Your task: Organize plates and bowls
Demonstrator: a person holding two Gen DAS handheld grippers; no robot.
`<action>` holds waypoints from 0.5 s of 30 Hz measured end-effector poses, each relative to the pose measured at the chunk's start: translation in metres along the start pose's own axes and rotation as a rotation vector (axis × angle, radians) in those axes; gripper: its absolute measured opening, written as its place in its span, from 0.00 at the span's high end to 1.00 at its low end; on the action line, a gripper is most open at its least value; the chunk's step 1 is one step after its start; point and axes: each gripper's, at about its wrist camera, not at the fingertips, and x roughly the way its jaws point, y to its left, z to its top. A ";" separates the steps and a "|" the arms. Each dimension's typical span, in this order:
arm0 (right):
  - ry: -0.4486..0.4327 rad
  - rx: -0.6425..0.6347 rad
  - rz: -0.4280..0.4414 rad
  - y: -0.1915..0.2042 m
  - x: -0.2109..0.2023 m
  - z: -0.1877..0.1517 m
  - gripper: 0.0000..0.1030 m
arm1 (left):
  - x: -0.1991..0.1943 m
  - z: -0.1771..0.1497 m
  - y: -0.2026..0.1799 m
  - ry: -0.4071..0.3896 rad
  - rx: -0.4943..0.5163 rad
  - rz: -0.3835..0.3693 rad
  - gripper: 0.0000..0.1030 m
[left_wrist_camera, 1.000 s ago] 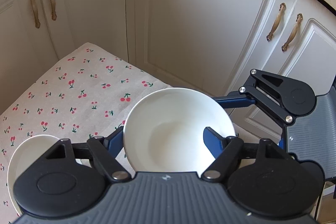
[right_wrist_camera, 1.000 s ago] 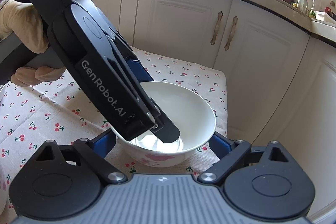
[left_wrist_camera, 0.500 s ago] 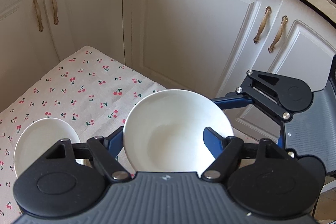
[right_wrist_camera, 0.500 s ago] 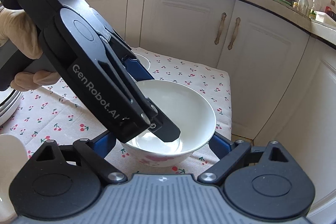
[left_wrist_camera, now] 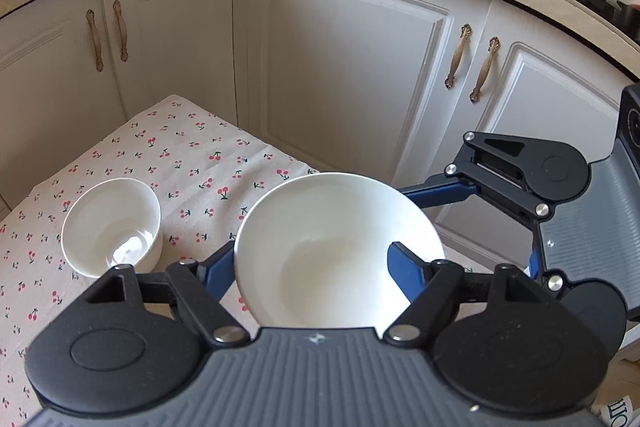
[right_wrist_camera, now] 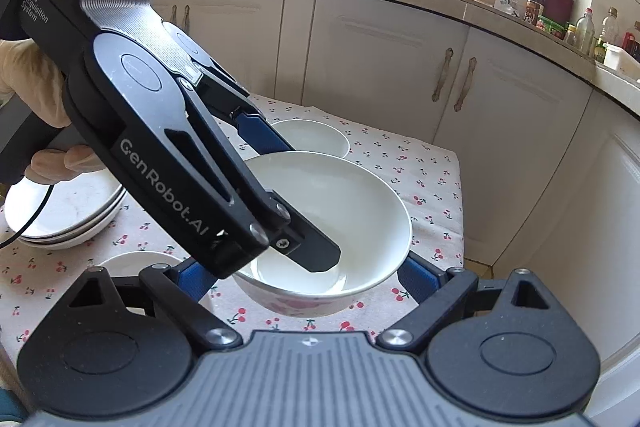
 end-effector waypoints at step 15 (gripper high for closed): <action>0.010 -0.021 0.070 0.061 -0.026 -0.014 0.06 | -0.053 -0.063 -0.021 -0.013 -0.064 0.030 0.24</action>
